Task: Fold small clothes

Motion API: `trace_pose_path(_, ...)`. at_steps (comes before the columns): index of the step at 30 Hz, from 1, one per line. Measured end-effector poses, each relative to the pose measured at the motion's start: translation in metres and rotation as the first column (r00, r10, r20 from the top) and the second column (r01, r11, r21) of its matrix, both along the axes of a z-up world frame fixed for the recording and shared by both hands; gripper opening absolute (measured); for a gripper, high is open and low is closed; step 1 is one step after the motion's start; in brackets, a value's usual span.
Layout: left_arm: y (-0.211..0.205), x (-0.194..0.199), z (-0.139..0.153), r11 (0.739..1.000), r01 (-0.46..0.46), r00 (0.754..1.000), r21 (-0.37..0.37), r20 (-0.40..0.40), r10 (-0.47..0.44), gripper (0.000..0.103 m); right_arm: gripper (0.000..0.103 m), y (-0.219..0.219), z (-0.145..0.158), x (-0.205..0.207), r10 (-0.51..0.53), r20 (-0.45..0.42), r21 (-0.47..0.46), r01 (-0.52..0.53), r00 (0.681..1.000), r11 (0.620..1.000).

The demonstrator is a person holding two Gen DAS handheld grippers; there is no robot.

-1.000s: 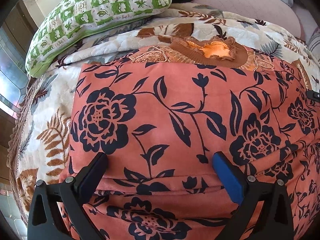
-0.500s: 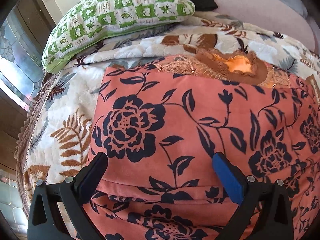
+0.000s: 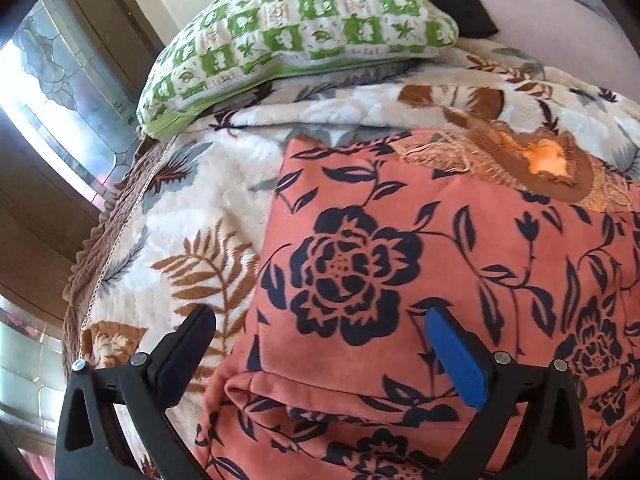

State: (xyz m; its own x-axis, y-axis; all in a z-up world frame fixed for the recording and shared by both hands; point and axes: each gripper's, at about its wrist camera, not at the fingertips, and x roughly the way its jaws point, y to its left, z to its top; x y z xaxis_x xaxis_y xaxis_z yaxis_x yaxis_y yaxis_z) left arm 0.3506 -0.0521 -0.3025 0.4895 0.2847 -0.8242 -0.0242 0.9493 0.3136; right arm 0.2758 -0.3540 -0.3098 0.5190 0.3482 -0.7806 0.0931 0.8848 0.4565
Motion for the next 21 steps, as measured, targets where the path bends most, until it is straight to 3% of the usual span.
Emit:
trace_pose_path(2, 0.006, 0.003, -0.008, 1.000, -0.013, 0.999, -0.012, -0.035, 0.012, 0.103, 0.008, 0.022, 0.000, 0.002, 0.066, -0.006, -0.013, -0.066, 0.998, 0.998)
trace_pose_path(5, 0.004, 0.002, -0.007, 1.000, -0.001, 0.999, 0.003, -0.034, 0.001, 0.103, 0.008, 0.056, -0.015, 0.005, 0.171, -0.083, -0.031, -0.174, 0.982, 0.984)
trace_pose_path(9, 0.002, -0.002, 0.001, 1.000, 0.013, 1.000, -0.013, -0.014, -0.014, 0.103, 0.008, 0.069, -0.013, 0.004, 0.220, -0.093, -0.093, -0.229, 0.971, 0.969)
trace_pose_path(12, 0.009, 0.000, 0.008, 1.000, -0.029, 1.000, -0.010, 0.010, 0.029, 0.103, 0.008, 0.058, -0.006, 0.013, 0.198, -0.051, -0.031, -0.200, 0.979, 0.979)
trace_pose_path(15, 0.025, 0.008, 0.005, 0.997, -0.083, 0.997, 0.000, -0.008, 0.083, 0.103, 0.008, 0.046, -0.007, 0.035, 0.112, -0.015, -0.043, -0.113, 0.994, 0.993)
trace_pose_path(17, 0.036, 0.012, 0.000, 0.994, -0.099, 0.994, -0.034, -0.037, 0.098, 0.103, 0.008, 0.043, -0.017, 0.054, 0.093, -0.045, -0.040, -0.095, 0.995, 0.995)
trace_pose_path(21, 0.048, 0.015, -0.001, 0.986, -0.117, 0.991, -0.122, -0.080, 0.108, 0.103, 0.006, 0.046, -0.021, 0.076, 0.075, 0.000, -0.064, -0.075, 0.997, 0.995)
